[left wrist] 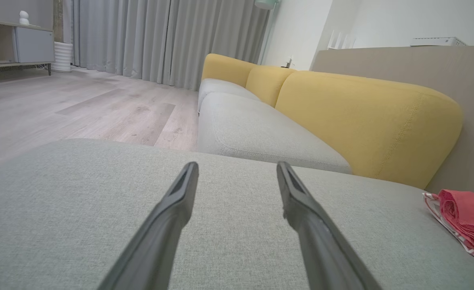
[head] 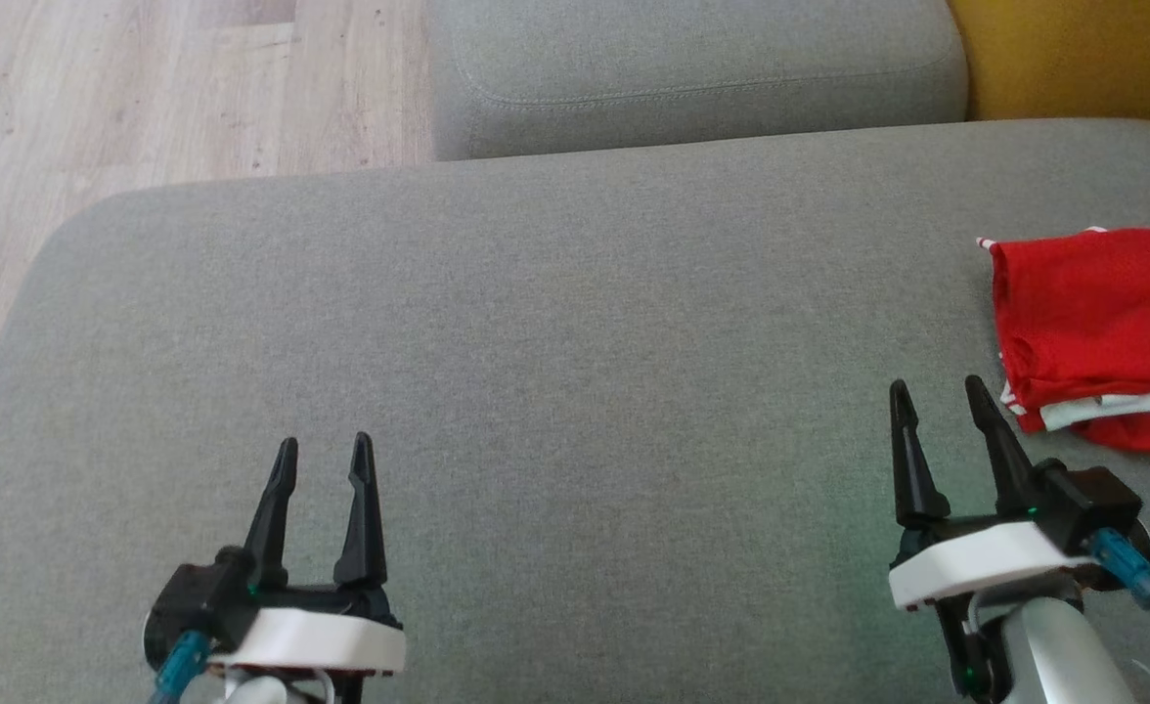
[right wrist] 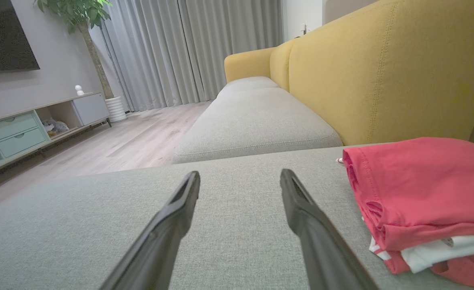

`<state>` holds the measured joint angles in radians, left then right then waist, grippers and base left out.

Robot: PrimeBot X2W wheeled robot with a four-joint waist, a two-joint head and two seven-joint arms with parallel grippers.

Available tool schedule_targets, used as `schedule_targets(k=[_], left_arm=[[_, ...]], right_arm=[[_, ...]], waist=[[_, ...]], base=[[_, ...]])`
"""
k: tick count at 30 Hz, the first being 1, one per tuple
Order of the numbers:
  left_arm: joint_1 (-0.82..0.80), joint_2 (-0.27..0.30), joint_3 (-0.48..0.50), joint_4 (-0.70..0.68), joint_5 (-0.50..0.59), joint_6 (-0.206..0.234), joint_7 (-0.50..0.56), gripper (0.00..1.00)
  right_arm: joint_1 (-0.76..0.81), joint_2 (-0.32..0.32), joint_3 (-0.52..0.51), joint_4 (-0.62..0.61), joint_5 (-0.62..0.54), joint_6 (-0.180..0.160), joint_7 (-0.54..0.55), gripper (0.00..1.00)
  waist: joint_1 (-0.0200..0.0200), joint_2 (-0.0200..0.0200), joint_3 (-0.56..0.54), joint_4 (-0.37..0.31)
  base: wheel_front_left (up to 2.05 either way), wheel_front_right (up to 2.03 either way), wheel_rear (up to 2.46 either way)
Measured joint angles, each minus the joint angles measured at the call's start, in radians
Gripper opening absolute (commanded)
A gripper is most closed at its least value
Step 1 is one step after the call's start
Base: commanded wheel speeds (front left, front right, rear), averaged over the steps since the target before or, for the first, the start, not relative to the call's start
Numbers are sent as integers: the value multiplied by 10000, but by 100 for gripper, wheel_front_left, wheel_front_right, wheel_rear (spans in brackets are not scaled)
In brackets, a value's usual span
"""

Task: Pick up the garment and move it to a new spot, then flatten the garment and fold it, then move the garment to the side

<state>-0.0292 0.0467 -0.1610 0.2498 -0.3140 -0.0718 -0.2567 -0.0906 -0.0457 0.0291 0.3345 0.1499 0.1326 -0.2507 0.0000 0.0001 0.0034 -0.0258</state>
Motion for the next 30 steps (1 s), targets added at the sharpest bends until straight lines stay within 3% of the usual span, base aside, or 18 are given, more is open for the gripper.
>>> schedule_targets(k=[14, 15, 21, 30], left_arm=[[-29, 0, 13, 8, -506, -163, 0, 100], [-20, -2, 0, 102, -537, -165, 2, 0], [433, -6, -15, 784, -625, -165, 65, 0], [505, -6, 40, 811, -1515, -169, 282, 0]], right_arm=[[-5, 0, -12, 13, 75, 0, 0, 100], [4, 4, -12, 100, 75, 0, 4, 0], [485, 12, -8, 796, 136, 0, 56, 0], [588, 12, -82, 748, 1175, 0, 320, 0]], waist=[[0, 0, 149, -37], [0, 0, 149, -38], [0, 0, 149, -35], [0, 0, 137, -13]], base=[[0, 0, 0], [0, 0, 0], [0, 0, 0], [0, 0, 0]])
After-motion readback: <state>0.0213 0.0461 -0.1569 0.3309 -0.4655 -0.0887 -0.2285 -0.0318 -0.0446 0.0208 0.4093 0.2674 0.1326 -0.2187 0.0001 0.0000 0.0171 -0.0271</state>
